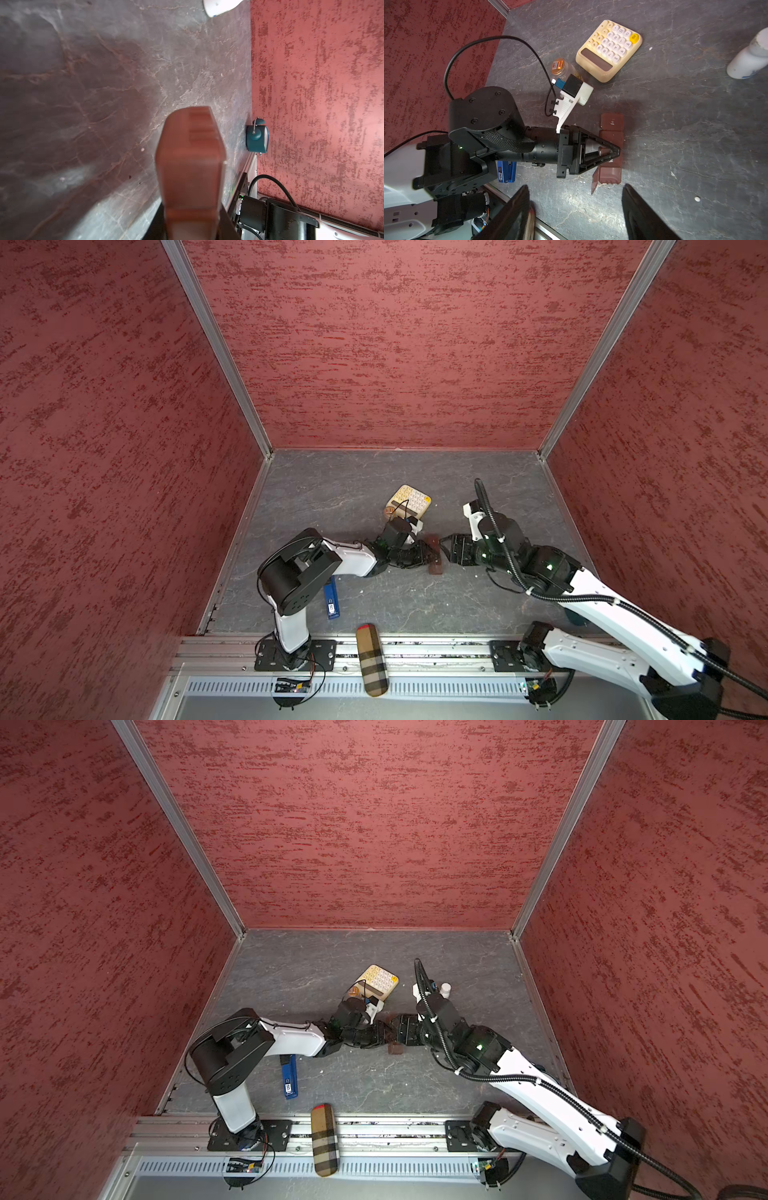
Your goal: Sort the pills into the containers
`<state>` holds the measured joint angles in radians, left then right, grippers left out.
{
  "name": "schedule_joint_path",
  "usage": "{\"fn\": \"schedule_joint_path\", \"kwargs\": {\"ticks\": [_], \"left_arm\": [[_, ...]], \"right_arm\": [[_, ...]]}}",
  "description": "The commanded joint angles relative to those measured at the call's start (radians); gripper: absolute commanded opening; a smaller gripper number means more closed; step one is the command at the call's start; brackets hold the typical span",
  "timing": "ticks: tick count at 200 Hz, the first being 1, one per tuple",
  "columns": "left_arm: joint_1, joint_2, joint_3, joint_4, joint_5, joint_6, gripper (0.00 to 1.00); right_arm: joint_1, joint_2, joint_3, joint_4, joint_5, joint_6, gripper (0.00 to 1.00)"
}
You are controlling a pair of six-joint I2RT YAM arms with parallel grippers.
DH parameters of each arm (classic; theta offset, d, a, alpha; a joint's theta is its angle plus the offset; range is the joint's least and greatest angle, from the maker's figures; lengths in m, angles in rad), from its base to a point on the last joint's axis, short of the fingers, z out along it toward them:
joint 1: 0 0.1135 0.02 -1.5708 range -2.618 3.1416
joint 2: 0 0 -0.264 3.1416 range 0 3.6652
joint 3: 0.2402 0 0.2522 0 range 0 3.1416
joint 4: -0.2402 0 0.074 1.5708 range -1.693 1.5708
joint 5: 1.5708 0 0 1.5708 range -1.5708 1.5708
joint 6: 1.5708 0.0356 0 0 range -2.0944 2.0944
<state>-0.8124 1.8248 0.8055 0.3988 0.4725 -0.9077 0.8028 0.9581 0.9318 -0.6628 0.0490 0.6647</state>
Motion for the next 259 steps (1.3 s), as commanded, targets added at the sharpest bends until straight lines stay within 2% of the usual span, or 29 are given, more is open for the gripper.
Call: {"fn": "schedule_joint_path", "kwargs": {"ticks": [1, 34, 98, 118, 131, 208, 259], "left_arm": [[-0.011, 0.033, 0.020, -0.009, 0.006, 0.016, 0.00], [-0.014, 0.064, 0.023, -0.002, 0.006, 0.007, 0.04], [-0.016, 0.089, 0.025, -0.033, 0.007, 0.016, 0.18], [-0.014, 0.077, 0.026, -0.066, -0.001, 0.028, 0.27], [-0.013, 0.067, 0.030, -0.099, -0.009, 0.040, 0.39], [-0.004, 0.034, 0.037, -0.173, -0.028, 0.073, 0.62], [0.002, 0.005, 0.034, -0.246, -0.058, 0.103, 0.63]], "right_arm": [[-0.007, 0.004, -0.003, -0.005, 0.017, -0.010, 0.71], [-0.009, 0.029, -0.003, -0.001, 0.003, -0.021, 0.71], [-0.013, 0.030, -0.015, 0.005, -0.005, -0.022, 0.72], [-0.015, 0.022, -0.021, 0.005, -0.004, -0.017, 0.72], [-0.014, 0.019, -0.027, 0.006, -0.003, -0.017, 0.72], [-0.016, 0.021, -0.030, 0.008, -0.003, -0.016, 0.72], [-0.017, 0.019, -0.036, 0.012, -0.006, -0.012, 0.72]]}}
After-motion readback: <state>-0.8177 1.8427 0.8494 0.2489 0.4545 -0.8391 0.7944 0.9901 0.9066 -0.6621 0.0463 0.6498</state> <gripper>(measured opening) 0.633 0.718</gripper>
